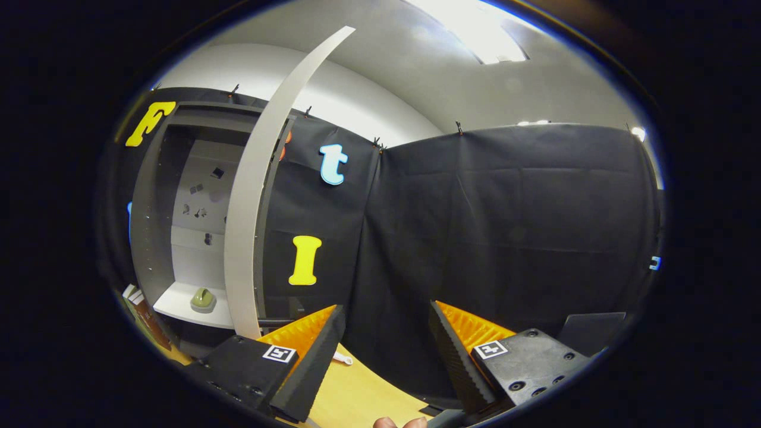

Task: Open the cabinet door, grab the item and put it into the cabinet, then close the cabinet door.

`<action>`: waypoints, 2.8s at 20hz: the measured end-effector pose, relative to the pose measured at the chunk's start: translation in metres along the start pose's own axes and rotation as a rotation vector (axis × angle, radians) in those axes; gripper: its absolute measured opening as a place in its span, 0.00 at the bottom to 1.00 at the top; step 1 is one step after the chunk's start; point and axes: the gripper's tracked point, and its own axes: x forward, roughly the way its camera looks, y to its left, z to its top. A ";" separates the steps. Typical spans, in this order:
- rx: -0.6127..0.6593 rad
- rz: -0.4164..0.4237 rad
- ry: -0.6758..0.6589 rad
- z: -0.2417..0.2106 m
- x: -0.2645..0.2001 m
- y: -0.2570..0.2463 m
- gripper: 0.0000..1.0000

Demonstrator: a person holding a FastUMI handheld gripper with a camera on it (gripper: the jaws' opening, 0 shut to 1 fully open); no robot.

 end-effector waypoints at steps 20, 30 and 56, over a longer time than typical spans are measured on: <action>0.110 0.360 0.051 0.014 -0.081 0.145 0.93; 0.170 0.556 0.109 0.006 -0.094 0.267 0.96; 0.153 0.624 0.148 -0.006 -0.083 0.398 0.97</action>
